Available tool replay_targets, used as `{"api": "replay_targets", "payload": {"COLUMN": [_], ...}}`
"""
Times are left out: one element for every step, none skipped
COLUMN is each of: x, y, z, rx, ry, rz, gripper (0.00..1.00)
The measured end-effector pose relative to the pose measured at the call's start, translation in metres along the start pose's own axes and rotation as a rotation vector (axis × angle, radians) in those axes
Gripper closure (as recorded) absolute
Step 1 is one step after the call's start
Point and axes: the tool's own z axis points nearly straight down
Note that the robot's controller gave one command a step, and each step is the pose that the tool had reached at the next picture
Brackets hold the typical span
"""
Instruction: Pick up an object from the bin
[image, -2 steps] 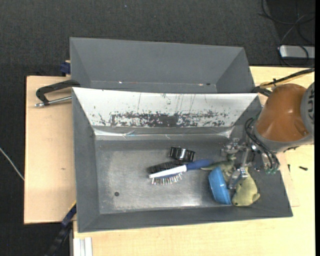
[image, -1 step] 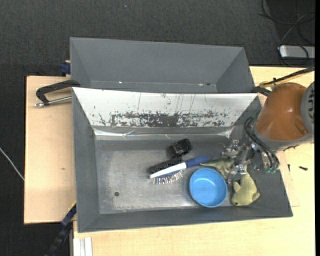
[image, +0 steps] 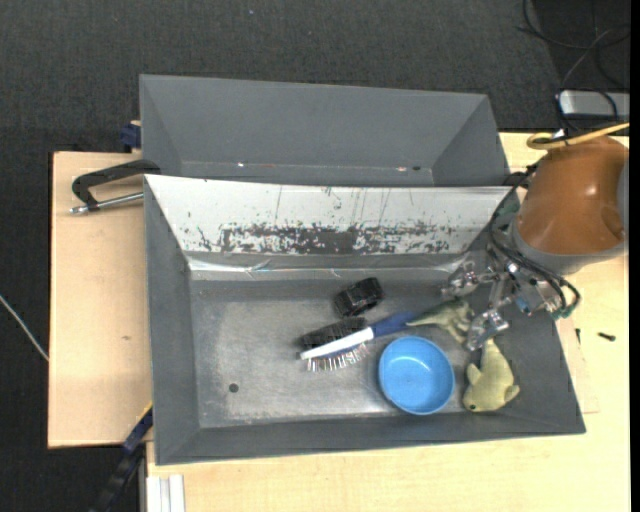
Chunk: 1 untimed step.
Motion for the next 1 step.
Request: {"api": "replay_targets", "payload": {"x": [0.0019], "y": [-0.0033], "z": [-0.1127], "rx": [0.004], "ry": [-0.004], "rz": [-0.102], "gripper": [1.00]}}
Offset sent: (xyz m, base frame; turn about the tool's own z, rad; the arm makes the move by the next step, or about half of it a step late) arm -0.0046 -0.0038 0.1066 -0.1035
